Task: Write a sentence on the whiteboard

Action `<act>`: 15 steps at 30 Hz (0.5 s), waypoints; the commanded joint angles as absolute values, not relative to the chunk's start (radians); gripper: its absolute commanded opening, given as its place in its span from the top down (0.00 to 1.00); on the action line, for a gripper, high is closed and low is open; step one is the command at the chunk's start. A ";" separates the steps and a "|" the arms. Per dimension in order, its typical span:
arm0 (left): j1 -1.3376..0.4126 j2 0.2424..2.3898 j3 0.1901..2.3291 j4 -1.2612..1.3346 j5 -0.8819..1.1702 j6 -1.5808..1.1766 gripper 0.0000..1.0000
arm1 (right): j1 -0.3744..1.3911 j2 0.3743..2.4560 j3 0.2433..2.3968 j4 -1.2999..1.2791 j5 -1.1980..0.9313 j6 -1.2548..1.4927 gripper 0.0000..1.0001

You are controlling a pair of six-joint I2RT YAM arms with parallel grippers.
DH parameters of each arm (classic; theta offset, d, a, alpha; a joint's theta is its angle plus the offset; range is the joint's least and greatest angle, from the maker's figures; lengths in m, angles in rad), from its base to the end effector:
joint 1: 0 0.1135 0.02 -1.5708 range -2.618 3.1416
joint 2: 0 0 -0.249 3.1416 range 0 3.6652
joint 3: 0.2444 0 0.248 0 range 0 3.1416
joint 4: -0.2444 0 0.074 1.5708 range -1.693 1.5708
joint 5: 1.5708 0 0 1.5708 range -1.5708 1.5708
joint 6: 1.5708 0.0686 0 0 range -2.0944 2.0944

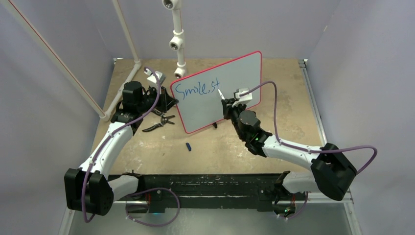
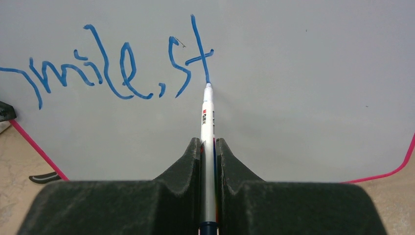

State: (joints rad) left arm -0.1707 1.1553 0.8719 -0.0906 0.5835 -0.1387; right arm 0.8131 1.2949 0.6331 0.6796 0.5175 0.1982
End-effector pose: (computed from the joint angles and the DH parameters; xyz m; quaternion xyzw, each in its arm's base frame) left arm 0.2789 -0.0864 0.2837 0.1747 0.7886 -0.3179 0.4965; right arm 0.2394 0.2037 0.2549 -0.0310 0.7009 0.1772 0.6902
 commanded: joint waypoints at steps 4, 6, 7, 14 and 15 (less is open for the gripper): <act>-0.187 1.148 0.865 -0.067 0.586 -0.139 1.00 | 0.809 1.281 0.668 0.639 0.578 0.172 1.00; -0.187 1.147 0.865 -0.069 0.584 -0.138 1.00 | 0.808 1.274 0.680 0.652 0.585 0.154 1.00; -0.187 1.147 0.866 -0.069 0.584 -0.137 1.00 | 0.808 1.270 0.686 0.657 0.587 0.148 1.00; -0.187 1.146 0.865 -0.071 0.582 -0.137 1.00 | 0.802 1.238 0.693 0.692 0.586 0.119 1.00; -0.187 1.145 0.866 -0.071 0.583 -0.137 1.00 | 0.798 1.242 0.696 0.696 0.585 0.115 1.00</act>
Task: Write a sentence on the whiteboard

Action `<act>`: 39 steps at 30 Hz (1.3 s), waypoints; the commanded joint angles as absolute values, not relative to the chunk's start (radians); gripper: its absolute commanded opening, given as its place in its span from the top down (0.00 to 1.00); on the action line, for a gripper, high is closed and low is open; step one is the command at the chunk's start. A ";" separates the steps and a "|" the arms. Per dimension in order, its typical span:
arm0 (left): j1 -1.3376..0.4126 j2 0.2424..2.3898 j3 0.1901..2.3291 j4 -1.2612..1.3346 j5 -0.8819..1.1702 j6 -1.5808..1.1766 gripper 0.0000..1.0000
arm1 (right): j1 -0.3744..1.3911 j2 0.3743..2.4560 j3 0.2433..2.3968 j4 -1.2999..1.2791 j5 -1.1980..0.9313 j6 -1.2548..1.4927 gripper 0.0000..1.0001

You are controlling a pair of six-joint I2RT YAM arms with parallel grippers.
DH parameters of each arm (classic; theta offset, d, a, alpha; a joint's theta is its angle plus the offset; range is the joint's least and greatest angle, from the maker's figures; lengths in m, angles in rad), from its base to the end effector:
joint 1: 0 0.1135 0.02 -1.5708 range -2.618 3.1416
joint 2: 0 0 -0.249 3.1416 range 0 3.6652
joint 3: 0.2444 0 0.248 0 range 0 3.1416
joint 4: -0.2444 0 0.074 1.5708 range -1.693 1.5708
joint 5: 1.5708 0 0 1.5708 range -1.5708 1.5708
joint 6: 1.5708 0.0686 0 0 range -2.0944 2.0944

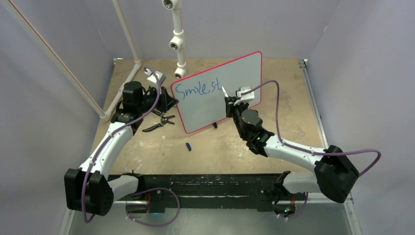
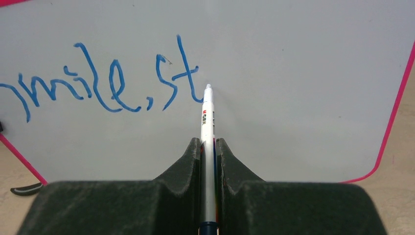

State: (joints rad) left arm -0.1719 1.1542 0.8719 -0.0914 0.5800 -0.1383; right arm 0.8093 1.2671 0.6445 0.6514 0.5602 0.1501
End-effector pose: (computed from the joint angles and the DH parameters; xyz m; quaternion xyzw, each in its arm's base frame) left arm 0.2787 -0.0865 0.2838 0.1744 0.7888 -0.3168 0.4969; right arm 0.2390 0.1978 0.2633 -0.0291 0.6978 0.1472 0.7004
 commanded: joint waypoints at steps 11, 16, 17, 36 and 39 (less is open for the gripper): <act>-0.187 1.146 0.868 -0.071 0.583 -0.135 1.00 | 0.762 1.300 0.731 0.732 0.554 0.089 1.00; -0.187 1.148 0.868 -0.070 0.582 -0.136 1.00 | 0.761 1.304 0.729 0.751 0.529 0.073 1.00; -0.187 1.148 0.868 -0.071 0.582 -0.135 1.00 | 0.761 1.301 0.724 0.757 0.519 0.070 1.00; -0.187 1.152 0.869 -0.071 0.582 -0.135 1.00 | 0.770 1.269 0.600 0.725 0.489 0.138 1.00; -0.187 1.152 0.868 -0.071 0.583 -0.136 1.00 | 0.770 1.267 0.611 0.700 0.535 0.155 1.00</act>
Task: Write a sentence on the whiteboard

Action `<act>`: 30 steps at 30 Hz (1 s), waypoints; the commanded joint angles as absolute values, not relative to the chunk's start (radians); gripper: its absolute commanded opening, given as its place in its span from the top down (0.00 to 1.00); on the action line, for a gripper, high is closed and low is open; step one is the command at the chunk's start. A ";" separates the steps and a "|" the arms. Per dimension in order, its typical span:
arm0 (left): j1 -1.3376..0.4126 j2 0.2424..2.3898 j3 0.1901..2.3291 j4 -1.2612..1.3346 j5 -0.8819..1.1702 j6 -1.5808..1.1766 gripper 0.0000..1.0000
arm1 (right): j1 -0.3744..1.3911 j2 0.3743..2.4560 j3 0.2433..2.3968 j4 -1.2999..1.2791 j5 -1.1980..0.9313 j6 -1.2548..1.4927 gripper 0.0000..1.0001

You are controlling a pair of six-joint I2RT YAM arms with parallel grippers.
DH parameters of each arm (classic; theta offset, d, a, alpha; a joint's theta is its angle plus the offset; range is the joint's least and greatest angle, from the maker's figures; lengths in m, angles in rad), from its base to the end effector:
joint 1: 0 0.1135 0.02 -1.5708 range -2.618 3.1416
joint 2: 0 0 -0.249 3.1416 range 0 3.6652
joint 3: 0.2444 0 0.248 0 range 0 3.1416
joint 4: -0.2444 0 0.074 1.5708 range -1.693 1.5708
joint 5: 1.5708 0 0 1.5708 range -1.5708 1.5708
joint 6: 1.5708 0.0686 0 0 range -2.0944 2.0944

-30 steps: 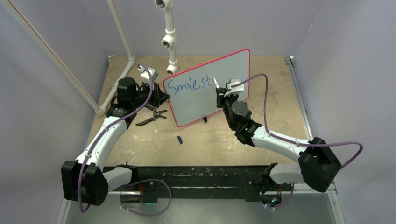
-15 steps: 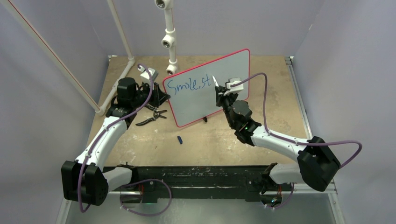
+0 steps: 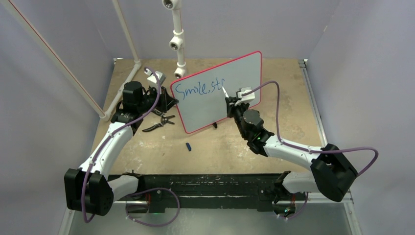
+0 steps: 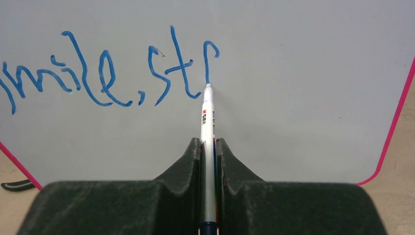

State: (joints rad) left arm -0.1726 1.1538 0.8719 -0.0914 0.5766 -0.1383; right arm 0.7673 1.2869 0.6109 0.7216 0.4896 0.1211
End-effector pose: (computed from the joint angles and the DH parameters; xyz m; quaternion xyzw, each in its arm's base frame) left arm 0.2787 -0.0866 0.2839 0.1738 0.7891 -0.3157 0.4975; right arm 0.2455 0.1919 0.2549 -0.0466 0.6912 0.1503 0.7054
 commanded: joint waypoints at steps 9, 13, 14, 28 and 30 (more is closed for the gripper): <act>-0.187 1.152 0.868 -0.071 0.582 -0.135 1.00 | 0.768 1.261 0.667 0.719 0.556 0.108 1.00; -0.187 1.150 0.868 -0.071 0.582 -0.135 1.00 | 0.769 1.268 0.692 0.732 0.556 0.087 1.00; -0.187 1.150 0.869 -0.071 0.583 -0.135 1.00 | 0.769 1.269 0.698 0.736 0.555 0.083 1.00; -0.187 1.147 0.869 -0.071 0.585 -0.135 1.00 | 0.768 1.293 0.683 0.721 0.560 0.102 1.00; -0.187 1.147 0.868 -0.071 0.585 -0.135 1.00 | 0.768 1.295 0.675 0.715 0.560 0.114 1.00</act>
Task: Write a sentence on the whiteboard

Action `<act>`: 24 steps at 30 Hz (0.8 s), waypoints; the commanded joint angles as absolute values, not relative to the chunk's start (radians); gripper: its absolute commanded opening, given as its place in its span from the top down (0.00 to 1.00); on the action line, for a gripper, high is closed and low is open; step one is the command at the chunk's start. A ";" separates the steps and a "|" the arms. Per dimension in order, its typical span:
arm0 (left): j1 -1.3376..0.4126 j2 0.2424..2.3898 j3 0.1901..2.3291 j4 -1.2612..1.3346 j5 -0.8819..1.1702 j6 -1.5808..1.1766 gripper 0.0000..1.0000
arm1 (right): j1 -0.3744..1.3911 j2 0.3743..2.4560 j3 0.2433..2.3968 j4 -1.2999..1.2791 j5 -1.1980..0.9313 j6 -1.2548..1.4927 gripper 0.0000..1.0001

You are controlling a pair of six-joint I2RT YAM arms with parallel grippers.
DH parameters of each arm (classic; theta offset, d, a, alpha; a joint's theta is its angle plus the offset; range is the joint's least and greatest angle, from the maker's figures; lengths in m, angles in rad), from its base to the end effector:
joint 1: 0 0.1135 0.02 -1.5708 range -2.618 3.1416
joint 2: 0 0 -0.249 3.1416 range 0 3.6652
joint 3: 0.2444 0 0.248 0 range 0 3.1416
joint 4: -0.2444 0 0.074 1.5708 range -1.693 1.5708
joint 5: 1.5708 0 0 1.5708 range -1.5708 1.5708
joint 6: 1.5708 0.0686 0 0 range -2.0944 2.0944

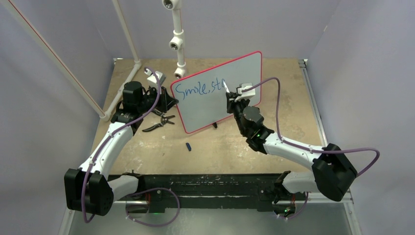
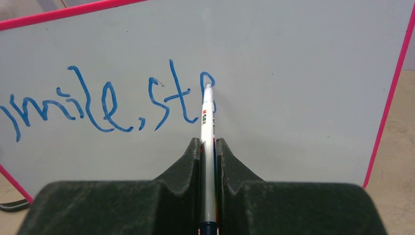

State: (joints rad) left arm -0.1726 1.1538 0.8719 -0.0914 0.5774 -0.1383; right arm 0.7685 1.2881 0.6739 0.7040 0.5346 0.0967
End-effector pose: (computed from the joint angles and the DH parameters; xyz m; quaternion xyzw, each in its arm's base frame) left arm 0.2787 -0.0866 0.2839 0.1740 0.7890 -0.3160 0.4974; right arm 0.2502 0.1933 0.2749 -0.0304 0.6786 0.1367 0.7210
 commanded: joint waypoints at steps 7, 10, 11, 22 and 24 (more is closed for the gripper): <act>-0.187 1.147 0.868 -0.071 0.586 -0.135 1.00 | 0.769 1.295 0.639 0.697 0.579 0.161 1.00; -0.187 1.147 0.868 -0.071 0.585 -0.136 1.00 | 0.768 1.287 0.627 0.684 0.589 0.178 1.00; -0.187 1.147 0.869 -0.071 0.586 -0.137 1.00 | 0.768 1.284 0.623 0.679 0.589 0.181 1.00; -0.187 1.144 0.867 -0.071 0.585 -0.137 1.00 | 0.767 1.260 0.662 0.681 0.643 0.123 1.00; -0.187 1.143 0.867 -0.071 0.585 -0.137 1.00 | 0.767 1.245 0.666 0.690 0.647 0.109 1.00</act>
